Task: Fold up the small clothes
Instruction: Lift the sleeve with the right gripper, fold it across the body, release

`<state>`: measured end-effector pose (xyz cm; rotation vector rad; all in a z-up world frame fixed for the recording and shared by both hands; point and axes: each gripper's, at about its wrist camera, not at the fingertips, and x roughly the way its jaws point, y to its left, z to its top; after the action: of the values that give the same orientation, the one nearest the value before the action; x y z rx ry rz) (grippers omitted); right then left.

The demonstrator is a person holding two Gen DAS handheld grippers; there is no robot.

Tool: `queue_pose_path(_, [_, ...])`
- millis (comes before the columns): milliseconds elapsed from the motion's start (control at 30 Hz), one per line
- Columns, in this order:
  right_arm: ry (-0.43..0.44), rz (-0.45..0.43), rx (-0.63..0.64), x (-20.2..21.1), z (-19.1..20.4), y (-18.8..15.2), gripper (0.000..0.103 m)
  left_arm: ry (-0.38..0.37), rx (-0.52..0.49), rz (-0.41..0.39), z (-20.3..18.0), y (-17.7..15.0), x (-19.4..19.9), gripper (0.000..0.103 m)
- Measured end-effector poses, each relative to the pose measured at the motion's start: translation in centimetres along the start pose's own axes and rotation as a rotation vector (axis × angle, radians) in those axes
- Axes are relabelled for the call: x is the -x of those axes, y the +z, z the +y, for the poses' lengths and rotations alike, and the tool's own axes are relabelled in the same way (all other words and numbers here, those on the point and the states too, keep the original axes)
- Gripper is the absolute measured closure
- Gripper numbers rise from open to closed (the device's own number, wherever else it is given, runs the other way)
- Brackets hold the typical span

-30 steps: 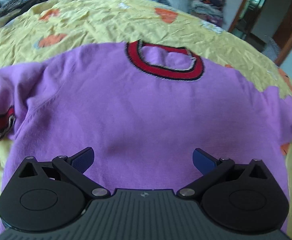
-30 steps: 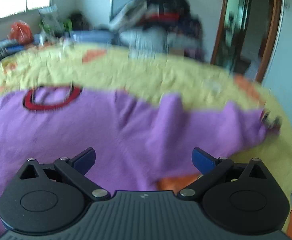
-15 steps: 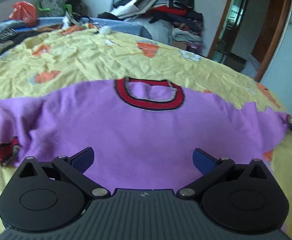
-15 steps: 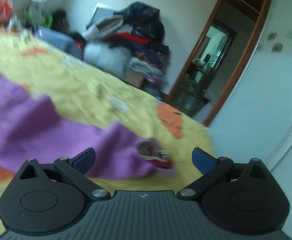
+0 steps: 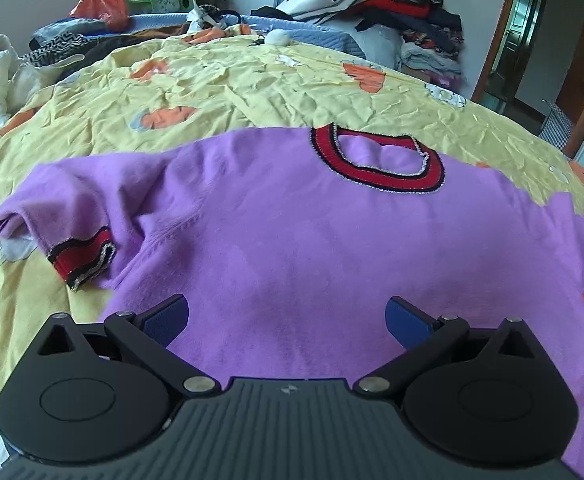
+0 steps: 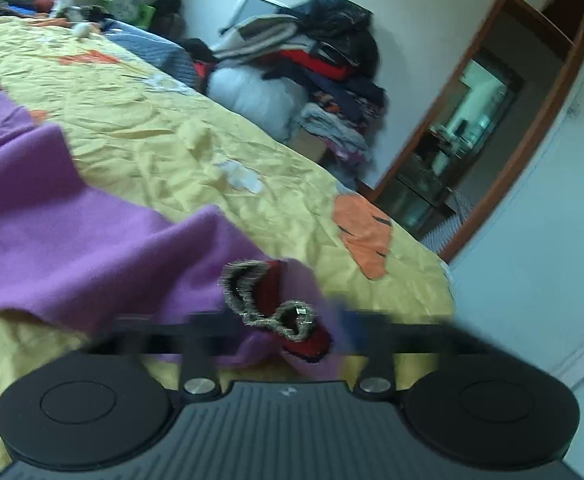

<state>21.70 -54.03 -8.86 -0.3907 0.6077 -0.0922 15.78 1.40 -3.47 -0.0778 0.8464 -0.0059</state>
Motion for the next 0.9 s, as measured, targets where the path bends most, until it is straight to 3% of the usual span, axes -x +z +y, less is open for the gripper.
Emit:
queue_pose_path(100, [0.020, 0.012, -0.041, 0.1, -0.6, 0.2, 0.094, -0.016, 0.003, 0.001, 0.4, -0.2, 0.3, 0.000])
queue_pose_path(267, [-0.022, -0.032, -0.169, 2.4, -2.7, 0.8, 0.095, -0.028, -0.027, -0.037, 0.6, -0.4, 1.5, 0.000])
queue_pose_path(567, [-0.123, -0.057, -0.329, 7.7, -10.7, 3.2, 0.096, -0.092, -0.073, -0.050, 1.1, -1.0, 3.1, 0.000])
queue_pose_path(767, [-0.176, 0.032, -0.383, 9.0, -14.7, 3.4, 0.096, -0.110, -0.096, -0.045, 1.3, -1.8, 3.7, 0.000])
queue_pose_path(900, [-0.215, 0.131, -0.447, 8.9, -16.0, 0.4, 0.096, -0.116, -0.092, -0.034, 1.9, -2.3, 4.1, 0.000])
